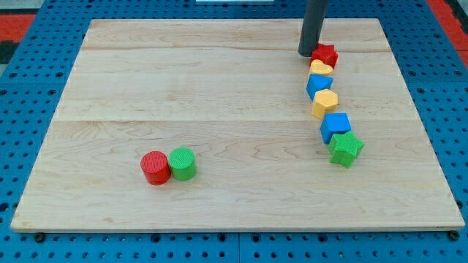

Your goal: Separate the green circle and red circle

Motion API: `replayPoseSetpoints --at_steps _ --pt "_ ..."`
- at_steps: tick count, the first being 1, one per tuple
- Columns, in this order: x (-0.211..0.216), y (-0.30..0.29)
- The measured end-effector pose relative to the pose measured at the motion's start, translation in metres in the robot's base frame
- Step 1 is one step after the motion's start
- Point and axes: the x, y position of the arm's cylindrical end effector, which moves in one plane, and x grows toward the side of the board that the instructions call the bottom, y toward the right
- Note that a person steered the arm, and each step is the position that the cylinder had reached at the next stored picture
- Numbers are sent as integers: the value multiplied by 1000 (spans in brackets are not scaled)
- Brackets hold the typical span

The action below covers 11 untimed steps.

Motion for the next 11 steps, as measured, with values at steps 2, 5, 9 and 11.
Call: replayPoseSetpoints --at_steps 2,5,9,11 --pt "-4 -92" --pt "121 -111" --pt "321 -123" --pt "288 -202"
